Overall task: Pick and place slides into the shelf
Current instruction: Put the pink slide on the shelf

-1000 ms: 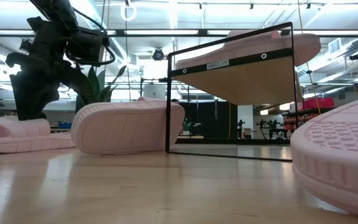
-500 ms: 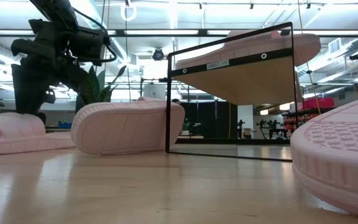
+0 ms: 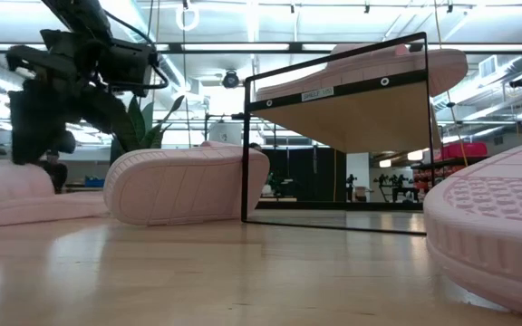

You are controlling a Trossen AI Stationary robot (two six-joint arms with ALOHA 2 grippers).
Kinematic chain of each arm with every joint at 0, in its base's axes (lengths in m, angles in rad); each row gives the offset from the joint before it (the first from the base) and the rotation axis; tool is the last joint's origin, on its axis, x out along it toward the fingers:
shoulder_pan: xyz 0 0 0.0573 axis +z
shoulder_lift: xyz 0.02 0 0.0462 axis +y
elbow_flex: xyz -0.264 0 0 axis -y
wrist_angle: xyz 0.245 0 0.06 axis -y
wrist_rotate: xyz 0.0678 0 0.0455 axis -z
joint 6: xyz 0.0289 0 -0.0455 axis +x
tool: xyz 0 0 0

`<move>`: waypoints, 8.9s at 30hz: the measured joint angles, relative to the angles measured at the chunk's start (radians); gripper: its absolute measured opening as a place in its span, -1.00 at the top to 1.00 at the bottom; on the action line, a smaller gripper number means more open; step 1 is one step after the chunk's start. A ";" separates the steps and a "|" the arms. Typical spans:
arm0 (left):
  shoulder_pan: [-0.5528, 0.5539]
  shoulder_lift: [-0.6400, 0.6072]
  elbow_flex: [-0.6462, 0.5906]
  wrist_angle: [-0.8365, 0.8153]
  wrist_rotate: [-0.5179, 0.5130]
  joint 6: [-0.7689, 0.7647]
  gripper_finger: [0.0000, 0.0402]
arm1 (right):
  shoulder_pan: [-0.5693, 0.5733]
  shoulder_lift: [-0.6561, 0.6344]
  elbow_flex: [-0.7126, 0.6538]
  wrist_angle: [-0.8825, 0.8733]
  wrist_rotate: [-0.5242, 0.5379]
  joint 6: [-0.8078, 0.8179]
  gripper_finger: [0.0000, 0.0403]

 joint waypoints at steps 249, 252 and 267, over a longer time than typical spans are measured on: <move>-0.487 0.413 1.108 -0.163 -0.886 -0.894 0.39 | 0.243 0.000 0.000 -0.191 0.320 0.130 0.91; -0.526 0.413 1.079 -0.172 -0.906 -0.969 0.40 | 0.243 0.000 0.000 -0.196 0.319 0.130 0.91; -0.763 0.414 0.817 -0.162 -1.012 -1.363 0.41 | 0.243 0.000 0.000 -0.196 0.319 0.120 0.91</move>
